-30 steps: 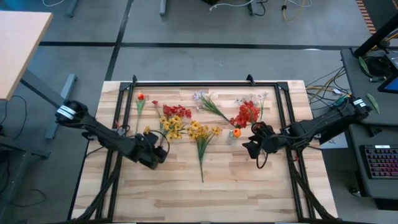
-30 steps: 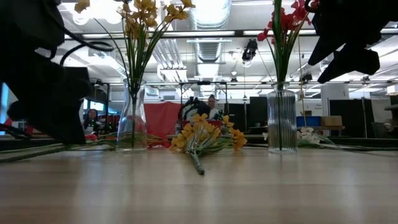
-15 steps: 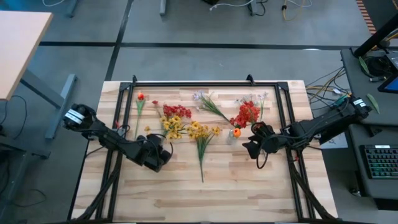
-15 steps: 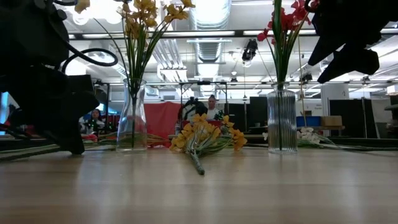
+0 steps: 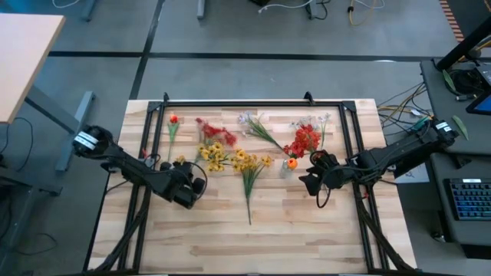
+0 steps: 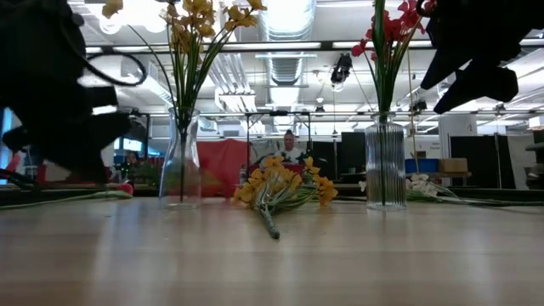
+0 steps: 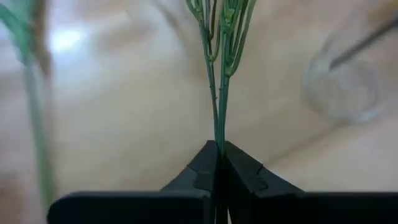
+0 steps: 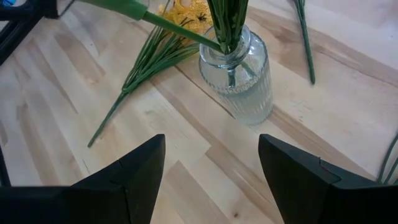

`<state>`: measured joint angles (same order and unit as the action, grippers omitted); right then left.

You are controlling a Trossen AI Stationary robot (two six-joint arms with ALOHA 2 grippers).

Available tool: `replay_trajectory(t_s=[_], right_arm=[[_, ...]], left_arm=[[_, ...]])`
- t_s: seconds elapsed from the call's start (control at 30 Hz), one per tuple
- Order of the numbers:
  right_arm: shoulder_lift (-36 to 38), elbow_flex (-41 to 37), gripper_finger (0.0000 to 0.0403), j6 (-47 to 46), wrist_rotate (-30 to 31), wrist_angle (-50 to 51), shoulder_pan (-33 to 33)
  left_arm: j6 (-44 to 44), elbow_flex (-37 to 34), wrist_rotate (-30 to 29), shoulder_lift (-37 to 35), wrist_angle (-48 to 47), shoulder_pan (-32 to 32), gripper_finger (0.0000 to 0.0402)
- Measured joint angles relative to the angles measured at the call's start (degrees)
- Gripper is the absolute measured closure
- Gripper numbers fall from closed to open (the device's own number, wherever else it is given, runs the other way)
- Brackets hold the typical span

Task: Sort flowers into vase by color
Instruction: Put the red flower into the right transparent vase

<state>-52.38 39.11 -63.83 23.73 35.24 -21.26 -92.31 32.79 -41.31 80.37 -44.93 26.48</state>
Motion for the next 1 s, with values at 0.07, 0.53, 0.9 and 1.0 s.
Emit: replay_trajectory(t_s=[0.07, 0.53, 0.9, 1.0], right_arm=[[0.0, 0.0, 0.0154, 0.0, 0.3, 0.0, 0.0], [0.0, 0.0, 0.0154, 1.4, 0.3, -1.4, 0.0], [0.7, 0.5, 0.0154, 3.8, -2.6, -1.0, -2.4], [1.4, 1.5, 0.0154, 3.4, -4.0, -1.4, -5.5]], left_arm=[[-0.3, 1.0, -2.2, -3.3, -4.7, 0.0, 0.0401], [5.2, 26.9, -23.9, -24.1, -43.7, 0.0, 0.0401], [71.5, 47.2, -27.1, -25.1, -2.9, 6.0, 0.0401], [86.3, 46.4, -21.5, -24.3, 13.2, 10.4, 0.0401]])
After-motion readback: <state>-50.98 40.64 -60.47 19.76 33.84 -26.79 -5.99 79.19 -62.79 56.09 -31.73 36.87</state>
